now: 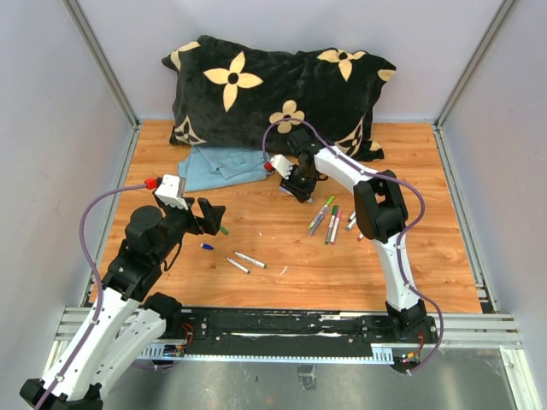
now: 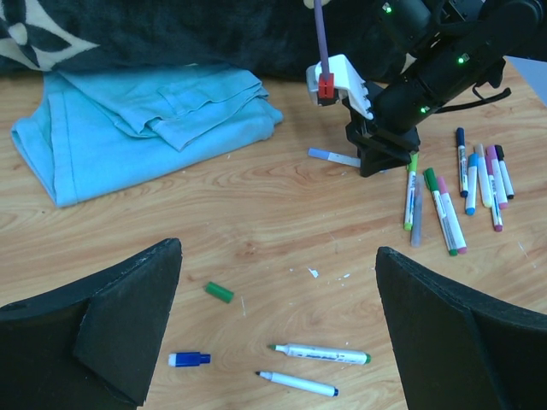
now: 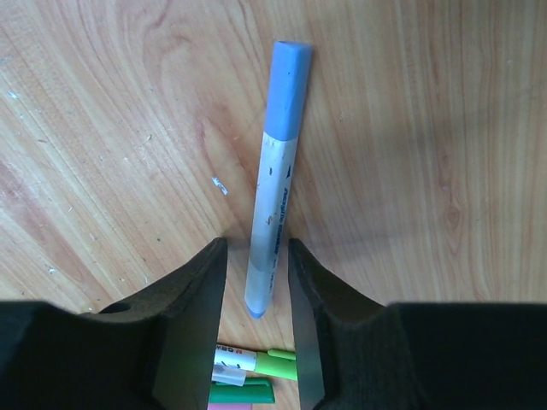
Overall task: Open the pen caps
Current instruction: Pick up the pen from the center of the board.
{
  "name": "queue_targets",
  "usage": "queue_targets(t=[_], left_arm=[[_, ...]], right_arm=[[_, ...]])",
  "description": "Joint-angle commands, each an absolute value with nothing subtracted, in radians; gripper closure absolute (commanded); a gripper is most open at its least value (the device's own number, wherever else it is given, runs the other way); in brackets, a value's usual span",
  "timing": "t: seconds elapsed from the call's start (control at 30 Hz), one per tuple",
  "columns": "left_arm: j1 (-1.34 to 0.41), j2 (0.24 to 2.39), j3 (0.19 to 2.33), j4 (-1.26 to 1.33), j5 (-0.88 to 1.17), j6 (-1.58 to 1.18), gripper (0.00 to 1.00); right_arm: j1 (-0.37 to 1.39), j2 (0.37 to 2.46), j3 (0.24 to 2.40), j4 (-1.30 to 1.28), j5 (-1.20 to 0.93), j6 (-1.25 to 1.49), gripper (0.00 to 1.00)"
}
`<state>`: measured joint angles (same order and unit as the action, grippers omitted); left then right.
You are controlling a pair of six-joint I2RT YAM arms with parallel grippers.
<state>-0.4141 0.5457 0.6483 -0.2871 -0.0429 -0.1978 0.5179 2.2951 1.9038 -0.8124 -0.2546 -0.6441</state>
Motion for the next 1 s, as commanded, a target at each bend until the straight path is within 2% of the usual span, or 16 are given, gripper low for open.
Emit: queue_targets(t=[0.0, 0.2, 0.37, 0.73, 0.83, 0.97], left_arm=[[-0.405, 0.537, 0.644, -0.273, -0.035, -0.181, 0.01], [-0.402, 0.541, 0.642, -0.273, -0.038, -0.183, 0.01], [-0.402, 0.543, 0.643, -0.275, -0.037, -0.186, 0.01], [-0.402, 0.534, 0.64, -0.261, 0.044, -0.292, 0.01], [-0.402, 0.516, 0.601, -0.212, 0.09, -0.424, 0.0], [-0.402, 0.506, 0.449, -0.008, 0.24, -0.645, 0.01]], right_arm=[[0.542, 2.3, 1.858, -0.841, -0.218, -0.649, 0.66], [0.541, 2.276, 1.85, -0.841, -0.236, -0.642, 0.87], [0.541, 2.244, 1.844, -0.834, -0.289, -0.621, 0.99], [0.526, 2.072, 1.723, -0.714, -0.449, -0.562, 0.99], [0.51, 2.036, 1.704, -0.704, -0.509, -0.544, 0.99], [0.492, 1.996, 1.68, -0.701, -0.605, -0.517, 0.99]])
